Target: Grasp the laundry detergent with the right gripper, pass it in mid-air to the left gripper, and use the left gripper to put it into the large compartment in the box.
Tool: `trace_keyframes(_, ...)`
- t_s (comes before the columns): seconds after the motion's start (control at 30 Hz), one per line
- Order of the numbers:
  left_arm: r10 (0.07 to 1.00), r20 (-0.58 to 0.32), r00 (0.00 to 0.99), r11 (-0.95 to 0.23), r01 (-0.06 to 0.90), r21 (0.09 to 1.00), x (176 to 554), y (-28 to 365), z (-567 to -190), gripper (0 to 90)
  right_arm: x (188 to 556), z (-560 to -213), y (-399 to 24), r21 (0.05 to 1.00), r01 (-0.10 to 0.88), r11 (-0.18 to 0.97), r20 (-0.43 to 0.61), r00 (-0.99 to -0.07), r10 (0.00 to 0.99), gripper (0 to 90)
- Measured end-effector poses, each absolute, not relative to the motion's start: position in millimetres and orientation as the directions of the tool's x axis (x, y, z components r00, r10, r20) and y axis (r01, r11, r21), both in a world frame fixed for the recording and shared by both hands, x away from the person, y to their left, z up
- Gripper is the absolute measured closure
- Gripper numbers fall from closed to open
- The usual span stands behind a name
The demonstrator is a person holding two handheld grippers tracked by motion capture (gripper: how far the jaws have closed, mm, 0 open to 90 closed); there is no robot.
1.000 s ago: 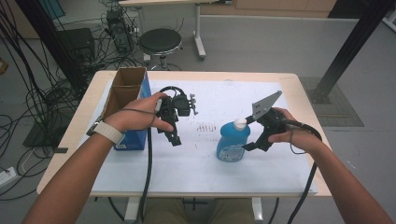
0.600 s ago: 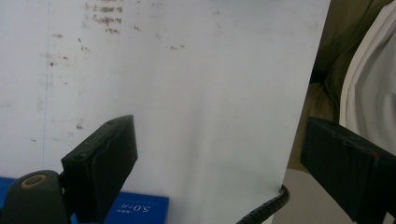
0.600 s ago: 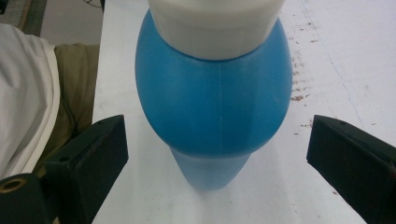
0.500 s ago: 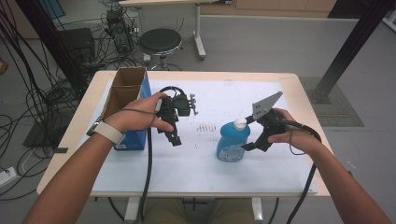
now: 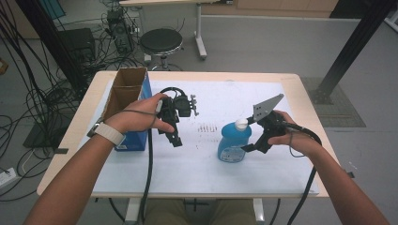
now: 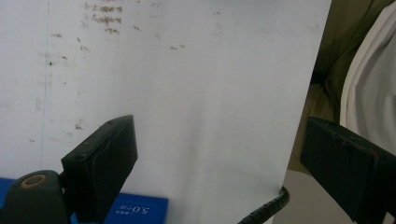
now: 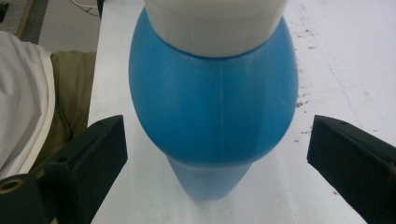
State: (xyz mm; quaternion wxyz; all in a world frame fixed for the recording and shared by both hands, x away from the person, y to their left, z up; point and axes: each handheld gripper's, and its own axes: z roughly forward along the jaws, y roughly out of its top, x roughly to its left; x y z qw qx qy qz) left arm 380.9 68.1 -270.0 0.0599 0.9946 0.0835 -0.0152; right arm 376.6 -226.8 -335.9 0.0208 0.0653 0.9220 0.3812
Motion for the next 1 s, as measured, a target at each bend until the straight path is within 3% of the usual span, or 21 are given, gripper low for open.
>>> trace_keyframes(1.0, 0.163, -0.043, 0.986, -0.979, 0.167, 0.116, 381.4, 66.9, -271.5, 11.7, 375.8, -356.7, -226.7, 0.753, 0.112, 0.648, 0.019, -0.989, 0.149, 7.3)
